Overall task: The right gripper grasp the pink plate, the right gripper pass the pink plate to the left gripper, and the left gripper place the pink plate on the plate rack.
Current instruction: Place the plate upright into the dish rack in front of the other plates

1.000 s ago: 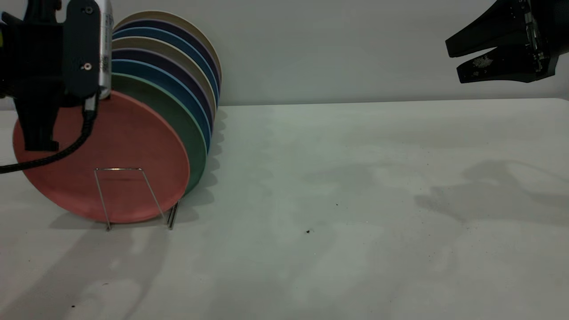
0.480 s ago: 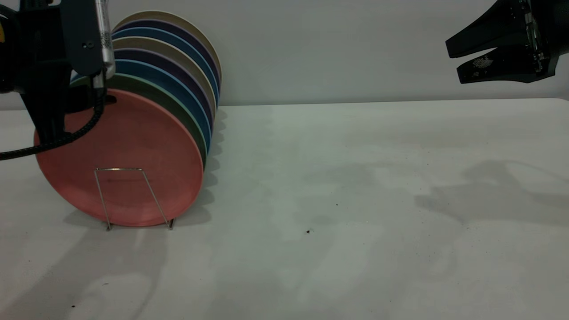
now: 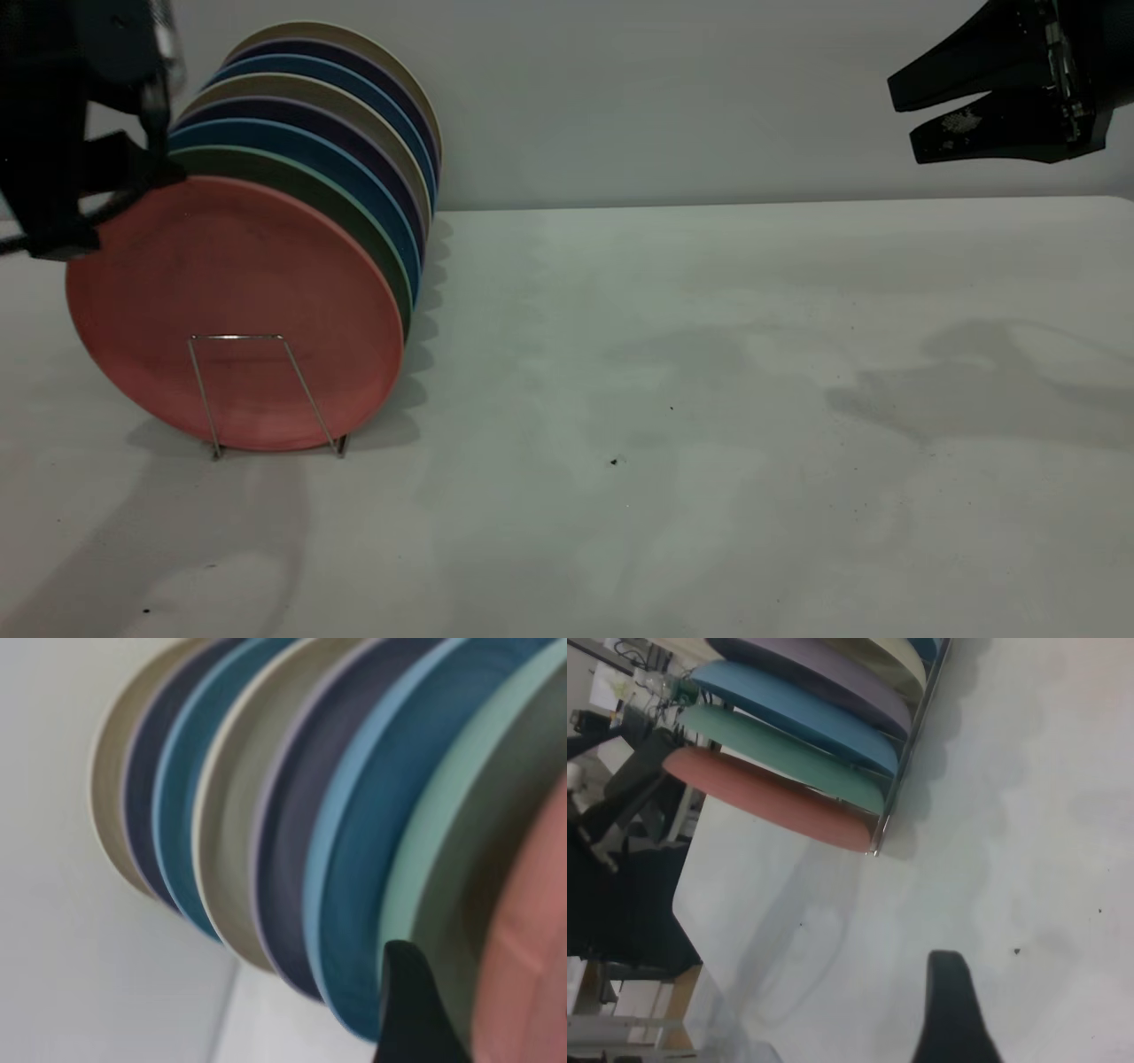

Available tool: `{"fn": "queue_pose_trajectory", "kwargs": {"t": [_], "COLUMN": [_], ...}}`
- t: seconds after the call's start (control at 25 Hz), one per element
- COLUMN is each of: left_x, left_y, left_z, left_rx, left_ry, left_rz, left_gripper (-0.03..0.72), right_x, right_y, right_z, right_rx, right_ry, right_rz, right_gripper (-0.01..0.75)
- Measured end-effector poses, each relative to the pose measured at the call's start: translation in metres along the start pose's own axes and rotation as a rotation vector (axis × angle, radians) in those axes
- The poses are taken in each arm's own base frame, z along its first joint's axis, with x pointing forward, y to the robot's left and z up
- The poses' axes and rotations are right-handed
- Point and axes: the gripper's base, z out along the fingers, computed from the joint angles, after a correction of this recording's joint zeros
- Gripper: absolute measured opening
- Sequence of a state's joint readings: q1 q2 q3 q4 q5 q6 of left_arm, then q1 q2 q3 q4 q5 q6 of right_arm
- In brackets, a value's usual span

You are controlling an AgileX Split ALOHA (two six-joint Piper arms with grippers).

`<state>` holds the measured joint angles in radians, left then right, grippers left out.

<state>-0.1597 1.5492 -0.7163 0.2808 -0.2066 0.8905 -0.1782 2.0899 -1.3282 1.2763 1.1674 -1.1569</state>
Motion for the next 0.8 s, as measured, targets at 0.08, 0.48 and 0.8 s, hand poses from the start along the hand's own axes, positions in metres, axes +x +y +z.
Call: {"fn": "queue_pose_trajectory", "kwargs": {"t": [0.08,0.48,0.8], "left_x": [0.002,0.000,-0.004], "left_y": [-0.002,-0.001,0.000], "left_z": [-0.004,-0.025,-0.078], "left_rx": [0.032,0.064,0.075], "left_ry": [0.034,0.090,0.190], "left_rz": [-0.058,-0.312,-0.644], "left_gripper": [0.454,0.455,0.455], "right_x": [0.000,-0.001,-0.020], "right_y": [0.000,0.003,0.055], "right_z": [0.000,-0.001,-0.031], "right_rx": [-0.001,-0.001,0.018], "right_ry": [-0.003,-0.006,-0.072], "right_rz": [0.001,0.030,-0.075], "right_gripper": [0.531,0.531,0.531]}}
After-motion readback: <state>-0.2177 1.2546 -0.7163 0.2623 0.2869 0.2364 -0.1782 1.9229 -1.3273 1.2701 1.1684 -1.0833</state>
